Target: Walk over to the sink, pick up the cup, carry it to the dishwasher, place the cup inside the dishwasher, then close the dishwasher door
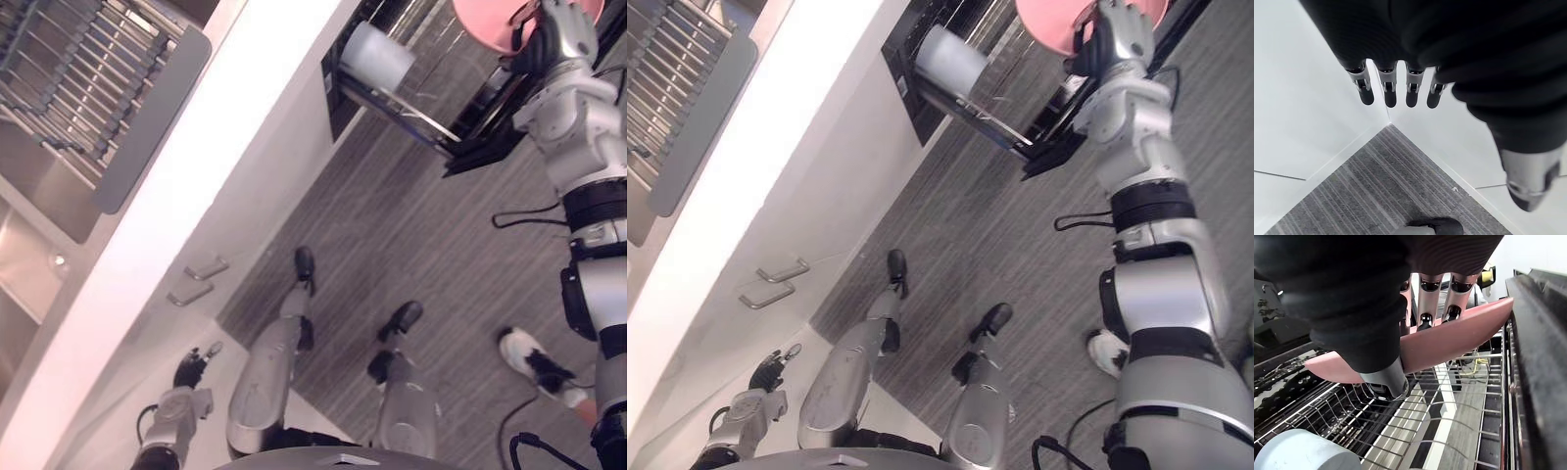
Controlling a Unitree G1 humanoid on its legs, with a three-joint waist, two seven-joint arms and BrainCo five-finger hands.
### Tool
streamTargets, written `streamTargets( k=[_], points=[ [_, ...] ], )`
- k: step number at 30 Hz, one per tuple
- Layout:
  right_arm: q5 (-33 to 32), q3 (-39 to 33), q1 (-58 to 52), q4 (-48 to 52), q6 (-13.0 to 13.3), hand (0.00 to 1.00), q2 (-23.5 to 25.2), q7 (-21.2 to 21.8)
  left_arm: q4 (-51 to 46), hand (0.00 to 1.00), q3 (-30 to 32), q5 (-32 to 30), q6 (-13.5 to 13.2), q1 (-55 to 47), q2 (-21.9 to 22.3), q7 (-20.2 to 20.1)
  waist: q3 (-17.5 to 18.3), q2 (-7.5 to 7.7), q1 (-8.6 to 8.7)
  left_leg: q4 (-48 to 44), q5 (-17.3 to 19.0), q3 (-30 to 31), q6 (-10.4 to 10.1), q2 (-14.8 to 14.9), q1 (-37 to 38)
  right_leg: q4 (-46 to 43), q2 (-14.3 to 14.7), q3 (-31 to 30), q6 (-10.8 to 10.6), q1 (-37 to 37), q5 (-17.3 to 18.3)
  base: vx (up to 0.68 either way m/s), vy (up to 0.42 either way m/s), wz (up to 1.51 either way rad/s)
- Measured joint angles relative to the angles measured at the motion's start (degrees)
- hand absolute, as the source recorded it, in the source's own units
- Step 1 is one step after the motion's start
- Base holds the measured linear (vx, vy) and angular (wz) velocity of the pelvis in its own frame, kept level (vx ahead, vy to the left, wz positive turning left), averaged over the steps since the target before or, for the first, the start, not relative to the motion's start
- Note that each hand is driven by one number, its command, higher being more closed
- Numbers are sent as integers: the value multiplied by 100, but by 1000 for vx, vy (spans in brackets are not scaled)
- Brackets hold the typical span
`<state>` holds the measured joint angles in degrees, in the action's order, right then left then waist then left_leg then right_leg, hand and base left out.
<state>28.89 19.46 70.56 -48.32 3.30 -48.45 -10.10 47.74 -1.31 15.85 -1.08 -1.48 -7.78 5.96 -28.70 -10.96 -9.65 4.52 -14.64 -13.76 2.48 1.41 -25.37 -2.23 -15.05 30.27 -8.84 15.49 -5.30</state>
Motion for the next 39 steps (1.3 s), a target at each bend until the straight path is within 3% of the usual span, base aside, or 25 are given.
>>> streamTargets(
  k=[2,3,10,14,19,23,27,30,33,34,35,37,39],
  points=[
    [-169,9,87,-47,-102,100,-50,207,-2,0,-204,97,47,-37,13,-42,39,-58,-14,0,-18,189,-25,-81,-117,-271,-150,-74,-45,255,87,44,61,2],
    [-181,10,131,-69,-105,0,-93,234,-3,0,-246,124,55,-38,13,-49,39,-58,-7,0,-19,232,-26,-112,-123,-335,-190,-87,-56,289,113,48,58,4],
    [-427,8,235,-465,-362,0,-393,605,-196,0,-393,314,59,-51,23,-247,86,-127,2,3,-10,605,-60,-385,-148,-934,-586,-119,-98,490,375,28,66,13],
    [-507,5,234,-494,-295,0,-405,563,-232,0,-396,418,59,-175,23,-358,109,-160,58,3,-4,625,-72,-462,-142,-1110,-704,-138,-138,542,431,18,35,7],
    [-778,-69,210,-503,-219,0,-406,174,-438,0,-443,415,6,-502,25,-391,129,-189,137,2,-53,663,-30,-515,26,-1157,-766,-134,-148,389,456,44,-12,3],
    [-1582,-958,-76,-351,-124,0,-405,-165,-457,0,-442,418,-111,-615,40,-424,137,-200,313,4,-43,749,-42,-517,284,-1184,-759,-121,-94,123,524,30,-35,3],
    [-1922,-1653,-834,-179,-132,0,-414,-216,-525,0,-418,423,-124,-697,52,-448,137,-200,547,9,-9,747,-84,-502,511,-1205,-750,-132,-105,-100,555,-3,-38,-2],
    [-2850,-2510,-1510,-76,-97,0,-414,-311,-559,0,-328,424,-145,-846,57,-489,138,-201,754,43,32,729,-130,-473,727,-1163,-714,-143,-108,-325,556,-28,-41,-8],
    [-3836,-3408,-2165,329,129,0,-413,-490,-452,0,-314,421,-192,-924,63,-487,144,-201,881,44,94,600,-168,-386,902,-1060,-626,-201,-109,-483,534,-31,-53,-18],
    [-4252,-3666,-2377,461,181,100,-408,-527,-368,0,-310,419,-199,-924,79,-485,145,-201,919,45,109,558,-183,-365,983,-1050,-606,-250,-115,-530,530,-21,-56,-24],
    [-4740,-3854,-2578,498,196,100,-392,-493,-267,0,-308,407,-201,-927,105,-482,171,-191,951,45,129,503,-205,-345,1052,-1046,-593,-297,-116,-571,530,-19,-58,-23],
    [-5132,-4008,-2825,492,124,100,-352,-432,-133,0,-308,401,-201,-930,138,-477,277,-188,980,46,137,447,-217,-316,1075,-1035,-570,-336,-120,-569,523,0,-60,-19],
    [-5536,-4097,-3027,458,-178,100,-278,-44,-20,0,-308,346,-214,-931,191,-389,284,-190,1065,47,133,376,-213,-263,1178,-1039,-539,-406,-158,-606,474,-1,-65,-22]
  ],
)
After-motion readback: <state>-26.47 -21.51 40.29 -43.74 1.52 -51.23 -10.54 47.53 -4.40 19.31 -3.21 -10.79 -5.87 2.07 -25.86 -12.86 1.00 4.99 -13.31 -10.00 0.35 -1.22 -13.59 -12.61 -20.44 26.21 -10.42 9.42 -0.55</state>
